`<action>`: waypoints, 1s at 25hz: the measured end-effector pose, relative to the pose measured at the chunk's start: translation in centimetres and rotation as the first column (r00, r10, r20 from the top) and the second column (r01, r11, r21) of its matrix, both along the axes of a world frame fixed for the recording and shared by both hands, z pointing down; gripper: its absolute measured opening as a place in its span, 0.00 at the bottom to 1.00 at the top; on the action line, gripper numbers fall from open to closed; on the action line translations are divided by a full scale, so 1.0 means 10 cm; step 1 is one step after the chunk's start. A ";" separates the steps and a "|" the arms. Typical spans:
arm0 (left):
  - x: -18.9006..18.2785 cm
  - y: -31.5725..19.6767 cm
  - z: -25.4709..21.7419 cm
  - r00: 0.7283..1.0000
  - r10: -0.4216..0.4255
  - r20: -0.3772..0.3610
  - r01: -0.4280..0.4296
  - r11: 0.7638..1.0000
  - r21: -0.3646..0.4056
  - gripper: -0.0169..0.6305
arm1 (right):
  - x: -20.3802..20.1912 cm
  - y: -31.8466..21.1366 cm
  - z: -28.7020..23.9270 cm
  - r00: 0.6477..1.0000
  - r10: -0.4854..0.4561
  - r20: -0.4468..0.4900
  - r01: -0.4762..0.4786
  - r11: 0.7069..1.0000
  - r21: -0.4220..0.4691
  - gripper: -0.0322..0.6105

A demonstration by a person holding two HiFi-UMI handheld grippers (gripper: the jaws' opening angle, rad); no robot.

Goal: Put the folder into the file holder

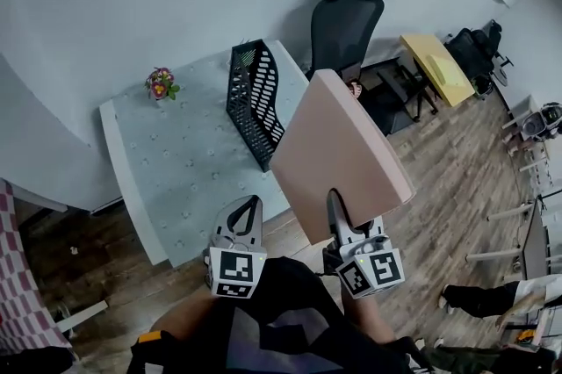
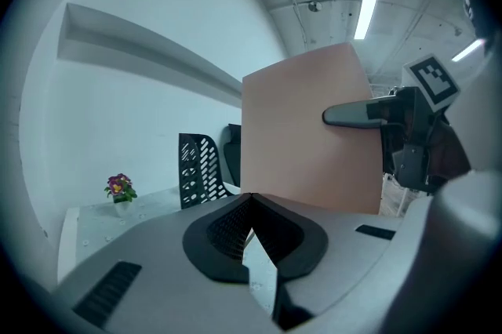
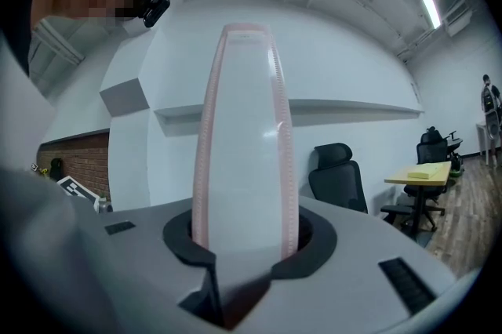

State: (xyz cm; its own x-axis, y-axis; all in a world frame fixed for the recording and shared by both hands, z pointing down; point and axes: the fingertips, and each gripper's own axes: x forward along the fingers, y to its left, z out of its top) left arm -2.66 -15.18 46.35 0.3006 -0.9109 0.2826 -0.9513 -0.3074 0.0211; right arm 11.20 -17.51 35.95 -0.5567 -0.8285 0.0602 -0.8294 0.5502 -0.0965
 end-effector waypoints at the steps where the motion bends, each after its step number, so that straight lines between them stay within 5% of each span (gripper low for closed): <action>1: -0.07 -0.03 0.00 1.000 -0.010 -0.004 0.010 1.000 0.000 0.04 | -0.05 -0.05 -0.04 1.000 -0.002 -0.005 0.002 1.000 0.009 0.27; 16: -0.85 -0.59 0.08 0.978 -0.209 0.000 0.209 0.978 -0.018 0.04 | -0.71 -1.16 -0.08 0.994 -0.090 -0.059 0.093 0.994 0.061 0.27; 25: -1.04 -0.99 0.28 0.959 -0.283 0.032 0.285 0.953 -0.105 0.04 | -1.11 -1.87 0.15 0.991 -0.126 -0.038 0.128 0.989 0.069 0.27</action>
